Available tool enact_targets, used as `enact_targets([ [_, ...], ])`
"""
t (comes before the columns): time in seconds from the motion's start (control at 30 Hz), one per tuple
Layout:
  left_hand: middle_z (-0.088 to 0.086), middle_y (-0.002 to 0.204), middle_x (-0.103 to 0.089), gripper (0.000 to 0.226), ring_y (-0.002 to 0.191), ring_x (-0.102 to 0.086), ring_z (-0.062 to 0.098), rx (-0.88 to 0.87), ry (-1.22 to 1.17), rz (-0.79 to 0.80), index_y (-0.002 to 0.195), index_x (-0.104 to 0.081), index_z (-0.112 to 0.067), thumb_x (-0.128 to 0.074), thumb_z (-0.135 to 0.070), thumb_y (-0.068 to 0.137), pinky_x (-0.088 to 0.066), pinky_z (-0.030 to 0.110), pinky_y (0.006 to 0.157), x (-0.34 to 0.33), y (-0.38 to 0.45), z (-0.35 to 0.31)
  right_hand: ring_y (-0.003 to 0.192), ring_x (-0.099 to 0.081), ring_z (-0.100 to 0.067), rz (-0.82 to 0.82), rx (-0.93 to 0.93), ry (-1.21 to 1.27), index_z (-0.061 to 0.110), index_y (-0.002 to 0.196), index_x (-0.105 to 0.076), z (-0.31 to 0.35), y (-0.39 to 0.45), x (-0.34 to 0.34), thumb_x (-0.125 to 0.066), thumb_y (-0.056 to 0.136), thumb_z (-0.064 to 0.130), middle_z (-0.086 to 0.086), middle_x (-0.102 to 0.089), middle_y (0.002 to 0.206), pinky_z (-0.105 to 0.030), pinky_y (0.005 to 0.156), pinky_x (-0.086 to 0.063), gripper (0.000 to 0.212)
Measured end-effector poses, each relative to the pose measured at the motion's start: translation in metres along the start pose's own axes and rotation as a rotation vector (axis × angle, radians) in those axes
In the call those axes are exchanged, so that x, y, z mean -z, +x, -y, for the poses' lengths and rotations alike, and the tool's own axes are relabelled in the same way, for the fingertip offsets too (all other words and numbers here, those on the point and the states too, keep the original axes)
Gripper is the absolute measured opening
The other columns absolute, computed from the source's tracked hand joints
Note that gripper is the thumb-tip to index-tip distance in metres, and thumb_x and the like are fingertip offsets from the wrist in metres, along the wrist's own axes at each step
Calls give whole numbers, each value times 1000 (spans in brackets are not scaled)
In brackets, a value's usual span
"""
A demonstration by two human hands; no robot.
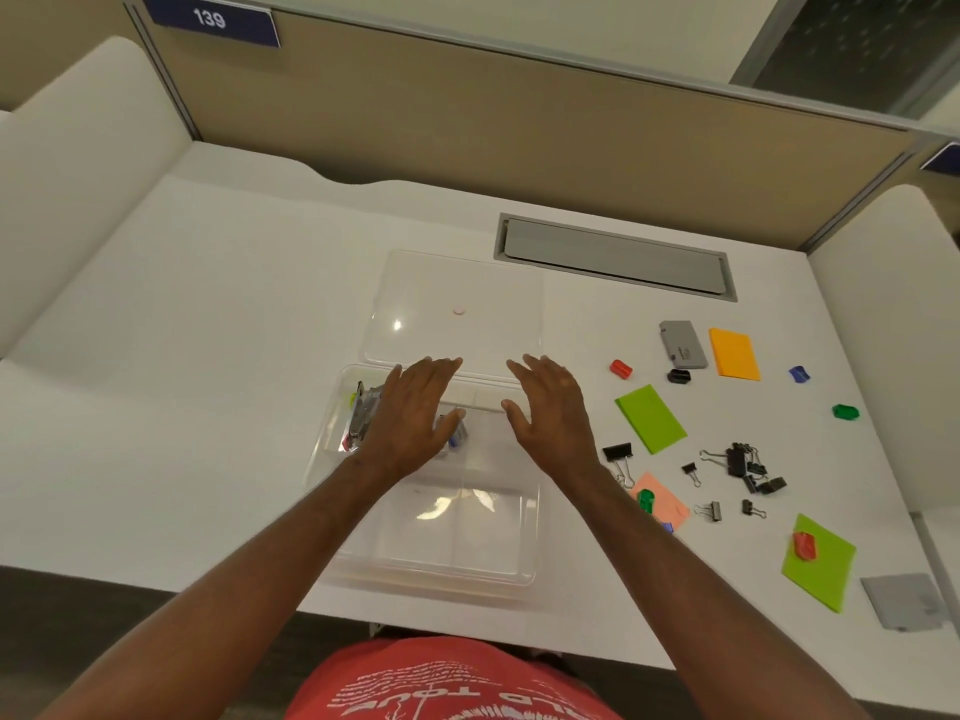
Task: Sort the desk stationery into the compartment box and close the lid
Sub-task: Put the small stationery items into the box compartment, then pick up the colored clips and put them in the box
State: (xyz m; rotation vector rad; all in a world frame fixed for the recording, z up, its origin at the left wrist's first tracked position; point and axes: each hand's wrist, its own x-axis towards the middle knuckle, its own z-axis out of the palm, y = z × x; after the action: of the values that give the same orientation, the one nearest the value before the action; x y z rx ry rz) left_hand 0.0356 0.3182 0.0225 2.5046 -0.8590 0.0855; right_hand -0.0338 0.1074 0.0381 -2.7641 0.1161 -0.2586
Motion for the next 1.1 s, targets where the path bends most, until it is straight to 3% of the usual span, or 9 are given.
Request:
enact_targets([
  [0.6, 3, 154, -42, 64, 145, -33, 25, -194, -43, 114, 153, -33, -19, -54, -41, 97, -20, 51, 121, -46, 51, -99, 151, -21, -24, -77, -225, -77, 18, 154, -32, -89, -43, 41, -48, 101, 40, -6, -29, 162, -44, 123, -17, 60],
  [1.1, 6, 153, -42, 65, 144, -34, 28, -304, -42, 208, 153, -32, -17, -55, -39, 96, -20, 53, 120, -90, 64, -160, 150, -24, -28, -81, -362, -125, 18, 155, -30, -158, -91, 61, -45, 102, 40, -11, -31, 160, -44, 123, -18, 59],
])
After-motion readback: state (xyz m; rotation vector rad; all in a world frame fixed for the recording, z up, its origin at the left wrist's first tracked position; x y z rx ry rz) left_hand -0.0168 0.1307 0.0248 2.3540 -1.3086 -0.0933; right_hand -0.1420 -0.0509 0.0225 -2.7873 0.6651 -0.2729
